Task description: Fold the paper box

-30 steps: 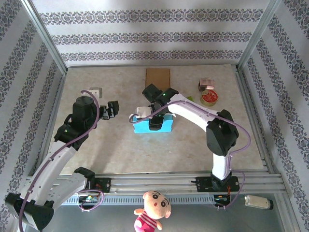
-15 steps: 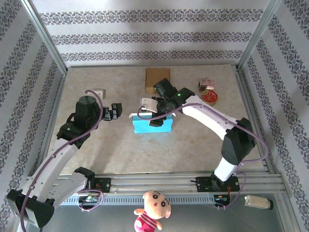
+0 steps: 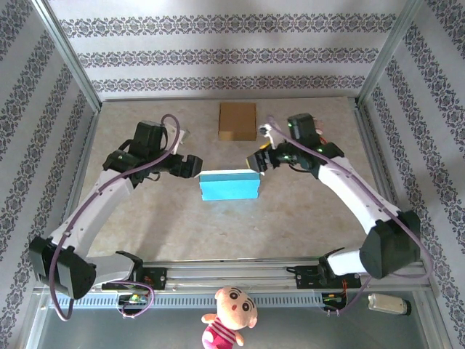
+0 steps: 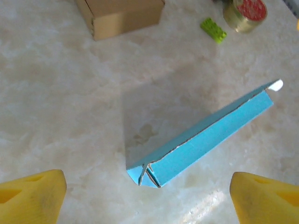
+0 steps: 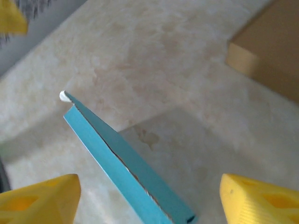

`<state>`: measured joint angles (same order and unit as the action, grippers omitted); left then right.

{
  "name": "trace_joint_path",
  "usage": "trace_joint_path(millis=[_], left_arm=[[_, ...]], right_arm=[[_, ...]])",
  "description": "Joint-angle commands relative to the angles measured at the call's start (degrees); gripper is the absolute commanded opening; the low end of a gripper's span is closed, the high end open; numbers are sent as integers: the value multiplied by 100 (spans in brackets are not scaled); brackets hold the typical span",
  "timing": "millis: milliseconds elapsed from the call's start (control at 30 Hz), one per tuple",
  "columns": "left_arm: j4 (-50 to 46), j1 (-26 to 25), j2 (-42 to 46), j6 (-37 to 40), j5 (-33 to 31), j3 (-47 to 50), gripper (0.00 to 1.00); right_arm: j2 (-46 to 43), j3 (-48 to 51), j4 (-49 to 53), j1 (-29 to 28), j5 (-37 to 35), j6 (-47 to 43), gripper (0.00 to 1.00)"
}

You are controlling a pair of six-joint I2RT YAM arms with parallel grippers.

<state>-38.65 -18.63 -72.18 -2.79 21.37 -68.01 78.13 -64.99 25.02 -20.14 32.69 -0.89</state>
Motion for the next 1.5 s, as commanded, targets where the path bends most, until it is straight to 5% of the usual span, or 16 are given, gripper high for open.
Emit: trace_joint_path(millis=[0, 333, 867, 1467], left_arm=[[-918, -19, -291, 563, 230, -243, 87], [-856, -95, -472, 562, 33, -128, 74], [-190, -111, -579, 61, 128, 270, 69], [74, -128, -698, -242, 5, 366, 44]], right_arm=[[-324, 476, -89, 355, 607, 1445, 71], [-140, 734, 325, 389, 793, 1165, 46], [348, 619, 185, 275, 581, 846, 29], [439, 589, 232, 262, 640, 905, 8]])
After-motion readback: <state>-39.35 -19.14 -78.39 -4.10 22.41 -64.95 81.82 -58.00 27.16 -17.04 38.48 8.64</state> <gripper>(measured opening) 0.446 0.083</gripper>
